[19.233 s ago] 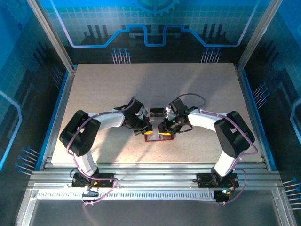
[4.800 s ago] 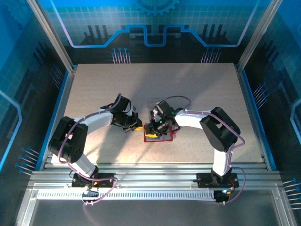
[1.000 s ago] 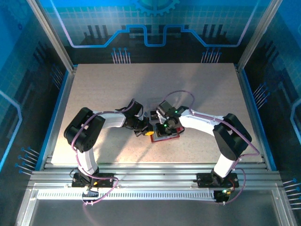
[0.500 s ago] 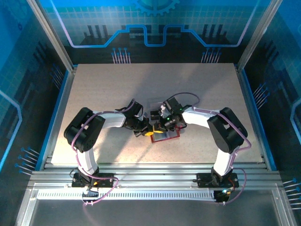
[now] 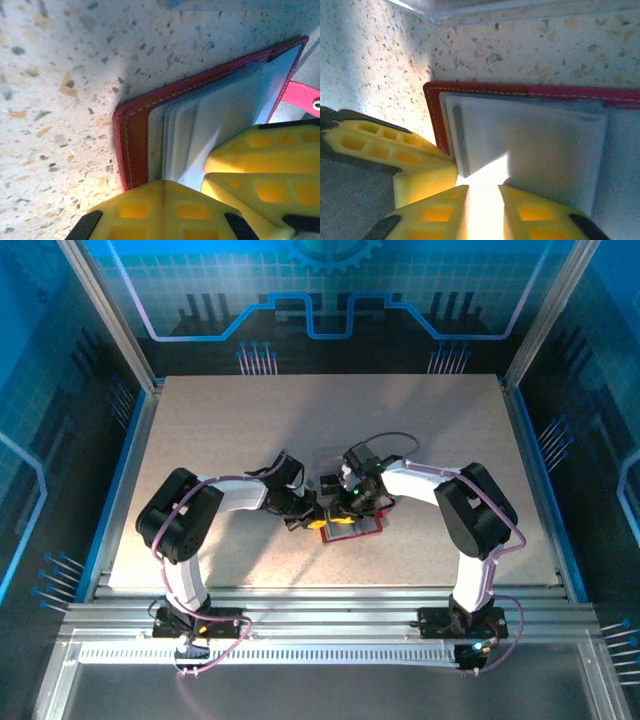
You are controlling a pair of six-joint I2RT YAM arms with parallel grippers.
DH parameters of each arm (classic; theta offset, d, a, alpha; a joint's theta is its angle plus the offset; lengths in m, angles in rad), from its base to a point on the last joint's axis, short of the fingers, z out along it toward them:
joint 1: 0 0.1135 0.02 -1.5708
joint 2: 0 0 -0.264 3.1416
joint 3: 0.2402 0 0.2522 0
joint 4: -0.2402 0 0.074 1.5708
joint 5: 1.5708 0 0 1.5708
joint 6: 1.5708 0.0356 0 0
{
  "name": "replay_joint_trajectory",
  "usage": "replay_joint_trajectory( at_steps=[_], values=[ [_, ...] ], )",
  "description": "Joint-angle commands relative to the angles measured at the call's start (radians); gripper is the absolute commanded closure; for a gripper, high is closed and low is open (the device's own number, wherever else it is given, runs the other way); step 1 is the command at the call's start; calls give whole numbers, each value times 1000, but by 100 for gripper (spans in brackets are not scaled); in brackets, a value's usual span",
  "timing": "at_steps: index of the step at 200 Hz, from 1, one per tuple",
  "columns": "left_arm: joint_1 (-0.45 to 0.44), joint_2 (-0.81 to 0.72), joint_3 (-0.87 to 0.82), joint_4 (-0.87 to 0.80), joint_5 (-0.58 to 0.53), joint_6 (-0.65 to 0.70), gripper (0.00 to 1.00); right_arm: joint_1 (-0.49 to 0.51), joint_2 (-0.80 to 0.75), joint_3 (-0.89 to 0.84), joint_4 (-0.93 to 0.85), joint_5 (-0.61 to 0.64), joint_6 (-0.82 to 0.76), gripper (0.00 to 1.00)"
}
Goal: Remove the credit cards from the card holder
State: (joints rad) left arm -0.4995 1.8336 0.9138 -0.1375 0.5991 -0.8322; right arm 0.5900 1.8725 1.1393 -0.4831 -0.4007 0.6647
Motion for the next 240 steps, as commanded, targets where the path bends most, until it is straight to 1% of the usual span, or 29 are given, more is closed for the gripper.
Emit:
replay_joint_trajectory(
  at_steps=[1,39,60,81,117,126,168,208,240],
  values=[
    [1,36,7,-80,-35,17,100,15,4,41,-131,102,-53,73],
    [1,38,9,-82,-33,19,100,50,13,92,-217,197,-91,60],
    [2,36,8,-82,-34,20,100,82,20,135,-278,280,-119,53],
    [3,35,3,-81,-35,18,100,111,34,177,-334,354,-136,49],
    [3,31,-2,-78,-34,17,100,154,58,240,-417,484,-165,46],
    [3,29,-3,-78,-34,16,100,164,69,254,-435,515,-173,44],
    [3,29,-4,-77,-35,16,100,181,99,278,-482,581,-186,42],
    [3,32,-3,-77,-35,17,100,178,69,284,-518,668,-185,41],
    [3,33,1,-79,-34,18,100,156,42,271,-525,687,-191,41]
  ],
)
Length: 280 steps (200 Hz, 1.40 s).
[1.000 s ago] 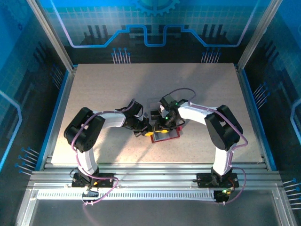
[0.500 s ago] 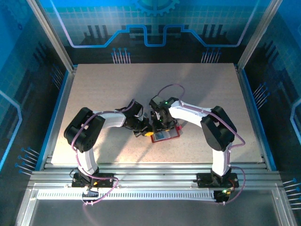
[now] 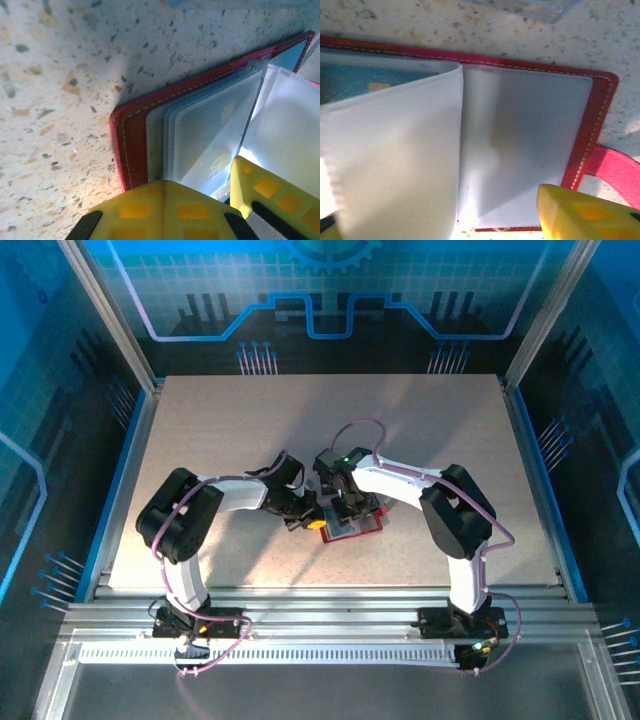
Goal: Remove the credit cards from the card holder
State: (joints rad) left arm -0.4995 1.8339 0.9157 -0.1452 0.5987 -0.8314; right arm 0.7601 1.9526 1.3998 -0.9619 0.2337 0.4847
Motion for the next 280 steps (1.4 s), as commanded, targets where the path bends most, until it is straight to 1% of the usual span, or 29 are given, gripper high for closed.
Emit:
replay_joint_trajectory(
  at_steps=[1,25,46,82,121,152,182,210,240,248,268,280],
  values=[
    [3,33,-1,-71,-34,17,100,-15,-39,10,-46,53,-12,41],
    [3,33,0,-74,-34,18,100,-43,-55,-16,-39,50,-19,41],
    [3,30,1,-77,-34,19,100,-83,-80,-57,-6,12,-28,41],
    [3,25,2,-79,-36,17,100,-155,-113,-128,79,-124,-49,41],
    [4,9,4,-86,-37,18,100,-208,-111,-190,146,-231,-52,44],
    [3,-33,21,-100,-38,15,100,-217,-112,-221,186,-317,-32,47],
    [3,-84,54,-134,-39,22,100,-202,-133,-253,211,-384,3,49],
    [4,-111,83,-164,-38,33,98,-164,-153,-270,216,-405,42,50],
    [2,-99,95,-172,-34,41,98,-136,-175,-287,219,-424,72,51],
    [1,-95,94,-172,-34,44,98,-136,-184,-291,214,-413,77,51],
    [1,-77,92,-171,-36,51,99,-143,-214,-280,173,-333,74,52],
    [1,-66,96,-169,-34,56,100,-150,-230,-266,161,-326,71,53]
  ],
)
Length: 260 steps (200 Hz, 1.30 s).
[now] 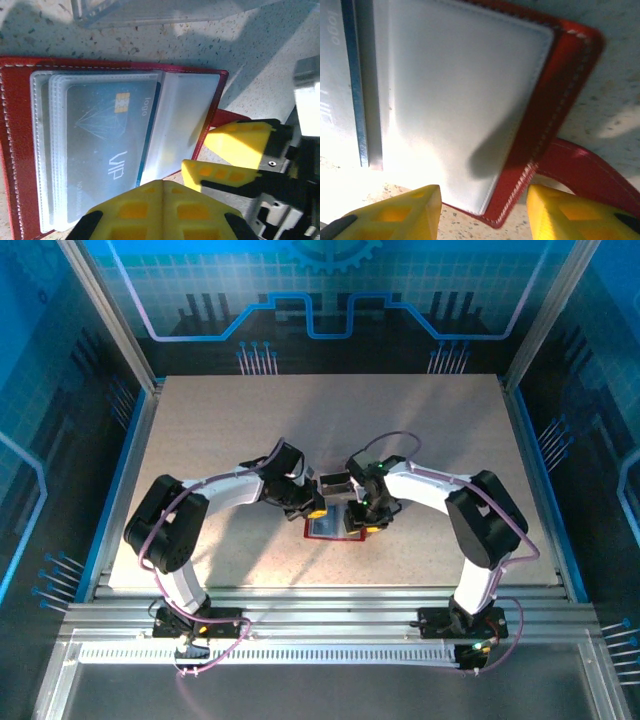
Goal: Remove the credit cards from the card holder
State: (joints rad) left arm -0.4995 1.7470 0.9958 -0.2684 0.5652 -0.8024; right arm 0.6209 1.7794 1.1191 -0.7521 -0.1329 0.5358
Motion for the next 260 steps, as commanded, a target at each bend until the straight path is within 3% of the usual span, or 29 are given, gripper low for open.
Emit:
replay_joint_trajectory(
  at_steps=[1,49,83,107,150,260],
  values=[
    [1,22,15,-46,-1,28,100,-11,-58,16,-49,40,20,53],
    [2,61,21,-43,-6,46,100,-19,-118,26,46,-110,75,57],
    [1,80,23,-48,-11,58,100,-42,-100,-81,371,-345,244,68],
    [2,83,23,-59,-19,68,100,-48,-49,-141,571,-423,364,73],
    [1,89,20,-74,-34,83,100,-51,31,-148,644,-440,394,76],
    [4,92,-2,-77,-41,86,100,-51,68,-129,542,-367,312,75]
  ],
)
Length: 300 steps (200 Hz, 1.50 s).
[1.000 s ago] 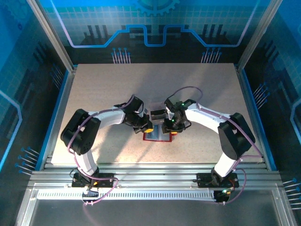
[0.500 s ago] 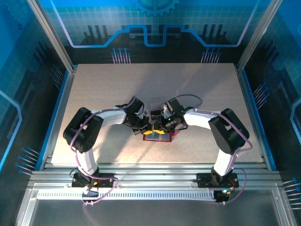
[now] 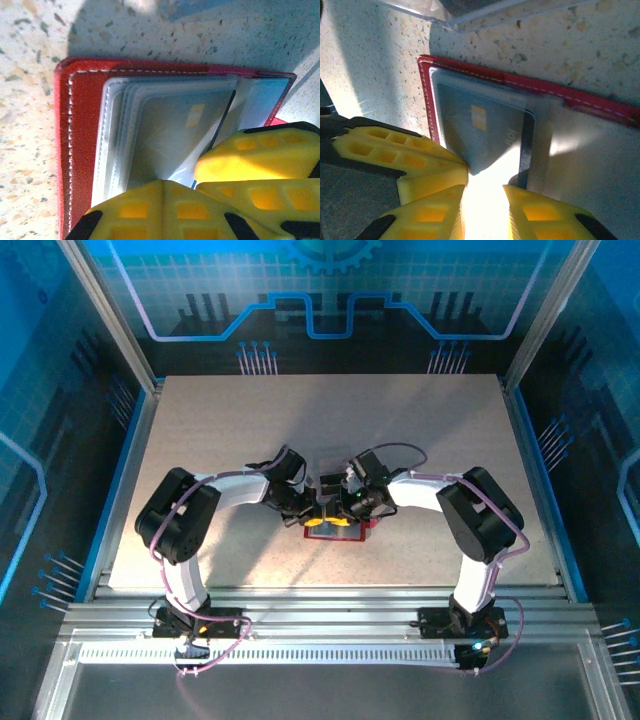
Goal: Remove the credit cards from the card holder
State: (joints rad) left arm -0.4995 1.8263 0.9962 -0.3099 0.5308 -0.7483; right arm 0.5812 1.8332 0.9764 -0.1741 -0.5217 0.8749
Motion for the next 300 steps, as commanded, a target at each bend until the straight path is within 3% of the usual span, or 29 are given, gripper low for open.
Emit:
replay_joint_trajectory(
  at_steps=[1,300],
  values=[
    [3,13,-2,-36,-7,32,100,-11,13,13,-36,21,-27,75],
    [5,37,-24,-36,-20,28,100,23,-44,134,-367,227,-160,62]
  ],
)
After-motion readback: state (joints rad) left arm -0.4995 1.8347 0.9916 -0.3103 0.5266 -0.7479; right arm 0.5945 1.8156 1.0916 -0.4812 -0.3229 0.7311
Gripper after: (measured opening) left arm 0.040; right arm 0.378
